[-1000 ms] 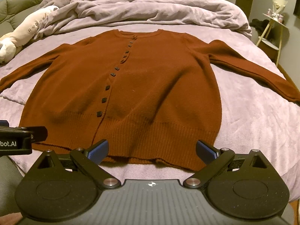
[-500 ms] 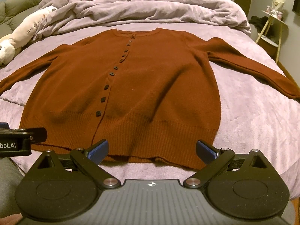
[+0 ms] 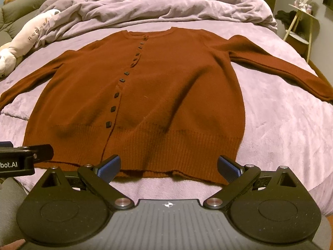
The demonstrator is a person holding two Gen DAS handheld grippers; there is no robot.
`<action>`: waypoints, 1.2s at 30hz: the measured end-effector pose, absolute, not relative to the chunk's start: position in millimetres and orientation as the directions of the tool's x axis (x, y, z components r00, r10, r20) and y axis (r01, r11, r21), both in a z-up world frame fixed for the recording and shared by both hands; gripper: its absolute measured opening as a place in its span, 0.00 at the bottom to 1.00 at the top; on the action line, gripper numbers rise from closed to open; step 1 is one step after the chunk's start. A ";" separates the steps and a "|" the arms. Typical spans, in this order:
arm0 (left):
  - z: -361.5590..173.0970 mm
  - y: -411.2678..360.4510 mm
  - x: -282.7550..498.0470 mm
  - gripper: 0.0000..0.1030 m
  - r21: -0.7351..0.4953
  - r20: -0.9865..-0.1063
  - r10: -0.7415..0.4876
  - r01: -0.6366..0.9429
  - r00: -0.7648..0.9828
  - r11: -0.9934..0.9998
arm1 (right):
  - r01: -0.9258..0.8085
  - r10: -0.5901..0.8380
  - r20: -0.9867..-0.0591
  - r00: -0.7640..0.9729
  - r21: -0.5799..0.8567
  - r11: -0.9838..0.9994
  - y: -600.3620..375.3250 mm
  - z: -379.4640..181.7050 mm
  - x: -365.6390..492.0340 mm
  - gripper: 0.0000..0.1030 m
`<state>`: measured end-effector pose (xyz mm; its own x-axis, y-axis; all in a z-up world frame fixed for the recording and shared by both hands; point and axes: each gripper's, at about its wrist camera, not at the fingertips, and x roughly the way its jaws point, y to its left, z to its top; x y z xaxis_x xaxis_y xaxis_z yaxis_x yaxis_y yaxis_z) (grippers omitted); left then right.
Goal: Fold small clothes
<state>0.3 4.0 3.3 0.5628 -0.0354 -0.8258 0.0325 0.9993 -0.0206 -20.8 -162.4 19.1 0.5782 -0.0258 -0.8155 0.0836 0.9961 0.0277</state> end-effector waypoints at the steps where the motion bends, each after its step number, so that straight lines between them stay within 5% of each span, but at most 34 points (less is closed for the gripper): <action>1: 3.3 4.3 0.8 1.00 -0.022 -0.826 -0.037 0.033 0.562 0.999 | 0.085 -0.025 -0.816 0.578 0.029 0.996 -162.5 19.0 -20.6 0.96; 36: 1.8 0.5 3.5 1.00 -0.033 -0.835 -0.041 0.024 0.549 0.999 | 0.082 -0.007 -0.821 0.571 0.048 0.995 -167.2 18.8 -18.7 0.96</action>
